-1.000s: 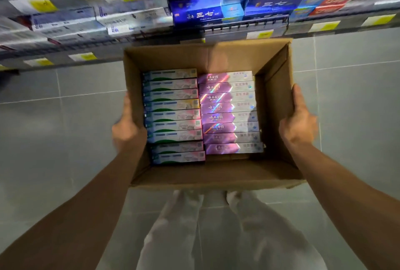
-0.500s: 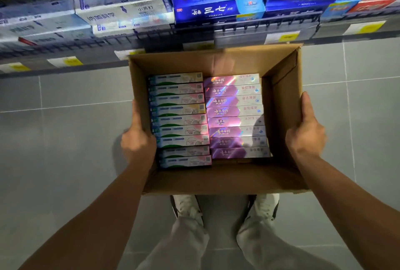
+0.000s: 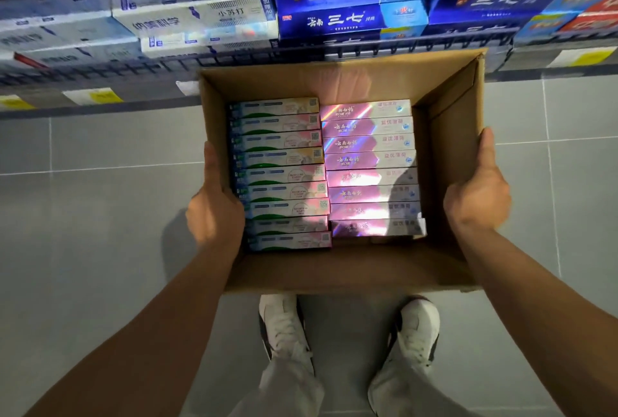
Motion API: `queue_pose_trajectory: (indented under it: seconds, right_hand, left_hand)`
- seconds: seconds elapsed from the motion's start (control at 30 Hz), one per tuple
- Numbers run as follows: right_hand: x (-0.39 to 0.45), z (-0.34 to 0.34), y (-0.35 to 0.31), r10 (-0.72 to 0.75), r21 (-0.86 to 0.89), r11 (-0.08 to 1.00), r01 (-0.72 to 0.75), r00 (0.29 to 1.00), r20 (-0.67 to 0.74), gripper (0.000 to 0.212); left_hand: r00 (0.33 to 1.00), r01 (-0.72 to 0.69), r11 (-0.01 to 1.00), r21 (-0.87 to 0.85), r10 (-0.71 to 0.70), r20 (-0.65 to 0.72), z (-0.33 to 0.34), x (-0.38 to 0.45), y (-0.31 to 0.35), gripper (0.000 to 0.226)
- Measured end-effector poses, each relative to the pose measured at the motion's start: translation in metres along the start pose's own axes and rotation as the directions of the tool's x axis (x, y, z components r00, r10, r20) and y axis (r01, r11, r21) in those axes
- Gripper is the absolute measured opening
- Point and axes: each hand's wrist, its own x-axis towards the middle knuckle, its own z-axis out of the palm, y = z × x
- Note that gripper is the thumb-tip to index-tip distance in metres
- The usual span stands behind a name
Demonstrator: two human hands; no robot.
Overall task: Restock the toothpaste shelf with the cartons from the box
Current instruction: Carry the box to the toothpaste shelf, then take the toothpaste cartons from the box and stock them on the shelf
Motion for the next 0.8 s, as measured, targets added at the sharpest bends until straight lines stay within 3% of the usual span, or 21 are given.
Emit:
queue_pose_trajectory:
  seconds: [0.17,0.27,0.4,0.47,0.57,0.67,0.8]
  right_hand:
    - [0.004,0.002,0.004,-0.066,-0.017,0.998,0.066,0.998,-0.01,0.094]
    - [-0.003,0.003,0.009,-0.237,-0.089,0.969,0.232,0.97,-0.049,0.095]
    - [-0.027,0.01,0.003,-0.462,-0.05,0.886,0.46,0.887,-0.023,0.081]
    - [-0.038,0.022,-0.007,-0.57,0.069,0.821,0.566,0.819,0.068,0.068]
    - [-0.047,0.048,-0.02,-0.645,0.111,0.762,0.638,0.729,0.229,0.056]
    - [-0.053,0.075,-0.027,-0.694,0.122,0.706,0.697,0.647,0.316,0.048]
    - [-0.052,0.101,-0.032,-0.659,0.107,0.726,0.68,0.643,0.39,0.044]
  left_hand:
    - [1.0,-0.029,1.0,0.004,0.029,0.005,0.002,0.004,-0.007,0.081]
    - [0.998,-0.069,0.996,0.051,0.069,0.003,-0.002,0.002,-0.004,0.089]
    - [0.937,-0.332,0.919,0.213,0.348,-0.041,0.004,-0.032,0.002,0.069]
    - [0.885,-0.461,0.86,0.22,0.464,0.038,0.019,-0.049,-0.002,0.059]
    - [0.873,-0.476,0.853,0.212,0.429,0.231,0.042,-0.053,-0.016,0.05]
    - [0.827,-0.534,0.823,0.191,0.462,0.321,0.057,-0.045,-0.026,0.049]
    - [0.777,-0.599,0.755,0.268,0.467,0.423,0.074,-0.028,-0.029,0.058]
